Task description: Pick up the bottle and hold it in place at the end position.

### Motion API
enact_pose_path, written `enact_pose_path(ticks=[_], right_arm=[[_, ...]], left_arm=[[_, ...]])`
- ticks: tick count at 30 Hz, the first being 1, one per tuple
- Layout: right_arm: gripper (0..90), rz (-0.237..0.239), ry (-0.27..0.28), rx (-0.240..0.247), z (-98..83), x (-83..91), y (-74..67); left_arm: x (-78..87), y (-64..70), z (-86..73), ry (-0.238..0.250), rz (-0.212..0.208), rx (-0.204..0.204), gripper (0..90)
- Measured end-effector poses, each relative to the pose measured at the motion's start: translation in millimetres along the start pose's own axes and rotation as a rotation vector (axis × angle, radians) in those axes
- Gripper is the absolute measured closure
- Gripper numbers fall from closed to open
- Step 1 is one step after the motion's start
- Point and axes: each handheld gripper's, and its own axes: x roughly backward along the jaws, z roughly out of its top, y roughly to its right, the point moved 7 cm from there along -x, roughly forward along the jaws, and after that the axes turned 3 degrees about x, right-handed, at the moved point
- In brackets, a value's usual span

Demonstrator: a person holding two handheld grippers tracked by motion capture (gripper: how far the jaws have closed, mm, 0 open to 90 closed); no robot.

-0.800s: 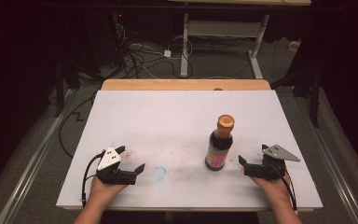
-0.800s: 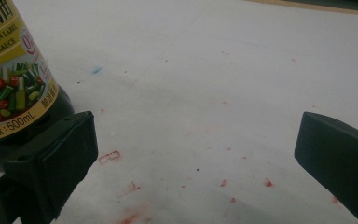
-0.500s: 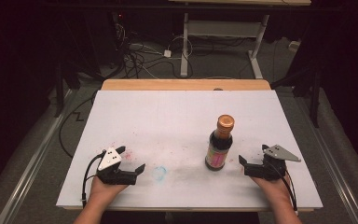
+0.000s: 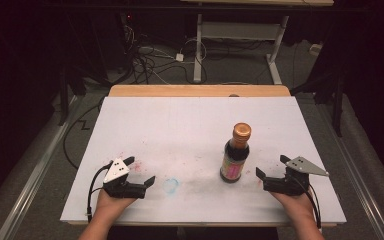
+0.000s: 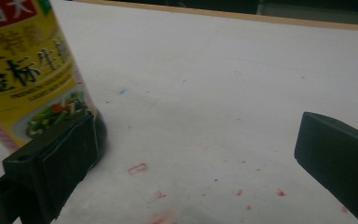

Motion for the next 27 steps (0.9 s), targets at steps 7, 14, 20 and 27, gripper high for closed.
enact_pose_path(ticks=[7, 14, 20, 27], right_arm=[[0.3, 0.105, 0.029, 0.026, 11.8, 9.1, -30.3], [0.4, 0.172, 0.048, 0.055, 22.3, 6.3, -57.0], [2.6, 0.198, 0.020, 0.072, 29.3, -11.9, -71.4], [15.1, 0.204, 0.036, 0.080, 40.9, -28.8, -79.9]], left_arm=[[0.0, -0.5, 0.8, 0.002, 0.001, 0.009, 0.0], [-1.0, 0.3, -1.3, -0.010, 0.003, -0.004, 0.0], [-1.1, 0.4, -1.3, -0.012, 0.002, -0.003, 0.0], [-0.8, 0.0, -0.7, -0.013, -0.001, 0.002, 0.0]])
